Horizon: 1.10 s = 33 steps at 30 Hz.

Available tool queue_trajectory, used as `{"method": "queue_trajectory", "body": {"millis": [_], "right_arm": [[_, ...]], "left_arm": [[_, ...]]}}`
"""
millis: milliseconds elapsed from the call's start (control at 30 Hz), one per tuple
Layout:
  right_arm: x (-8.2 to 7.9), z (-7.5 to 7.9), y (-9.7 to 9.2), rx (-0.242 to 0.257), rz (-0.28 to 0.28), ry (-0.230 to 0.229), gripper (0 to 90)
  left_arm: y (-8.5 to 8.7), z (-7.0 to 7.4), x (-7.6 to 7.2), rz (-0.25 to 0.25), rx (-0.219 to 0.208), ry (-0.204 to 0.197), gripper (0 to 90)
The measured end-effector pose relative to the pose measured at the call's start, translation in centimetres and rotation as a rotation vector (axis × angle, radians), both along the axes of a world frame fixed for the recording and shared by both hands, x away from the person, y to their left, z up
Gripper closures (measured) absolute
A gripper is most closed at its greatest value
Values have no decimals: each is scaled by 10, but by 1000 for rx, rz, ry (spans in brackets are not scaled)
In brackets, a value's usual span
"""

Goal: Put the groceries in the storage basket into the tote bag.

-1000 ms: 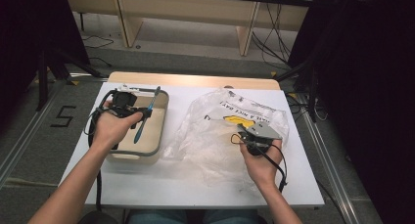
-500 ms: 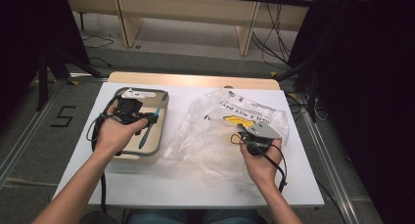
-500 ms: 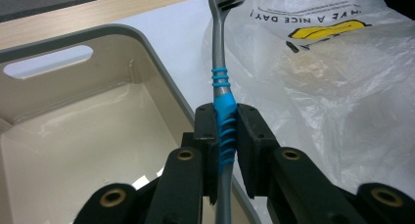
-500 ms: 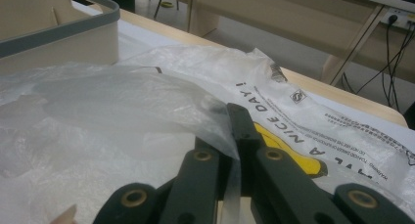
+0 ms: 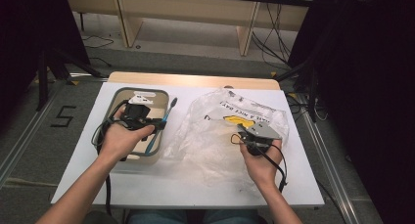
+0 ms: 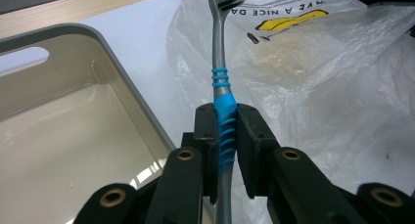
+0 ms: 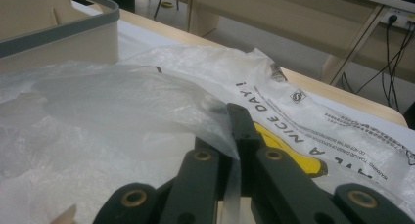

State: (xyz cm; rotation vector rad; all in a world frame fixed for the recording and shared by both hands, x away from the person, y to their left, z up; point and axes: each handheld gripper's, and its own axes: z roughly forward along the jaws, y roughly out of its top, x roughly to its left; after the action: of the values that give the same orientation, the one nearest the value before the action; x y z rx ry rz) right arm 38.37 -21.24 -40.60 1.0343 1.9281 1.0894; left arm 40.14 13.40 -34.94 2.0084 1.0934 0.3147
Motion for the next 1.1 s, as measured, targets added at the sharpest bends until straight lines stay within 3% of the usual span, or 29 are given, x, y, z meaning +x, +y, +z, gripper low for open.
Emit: {"method": "queue_trajectory", "body": {"millis": [533,1100], "right_arm": [[0,0,0,1,1,-1,900],[0,0,-1,2,-4,-2,900]], "left_arm": [[-24,-4,-13,-91,9,12,792],[-64,-15,-28,-206,44,38,792]]}}
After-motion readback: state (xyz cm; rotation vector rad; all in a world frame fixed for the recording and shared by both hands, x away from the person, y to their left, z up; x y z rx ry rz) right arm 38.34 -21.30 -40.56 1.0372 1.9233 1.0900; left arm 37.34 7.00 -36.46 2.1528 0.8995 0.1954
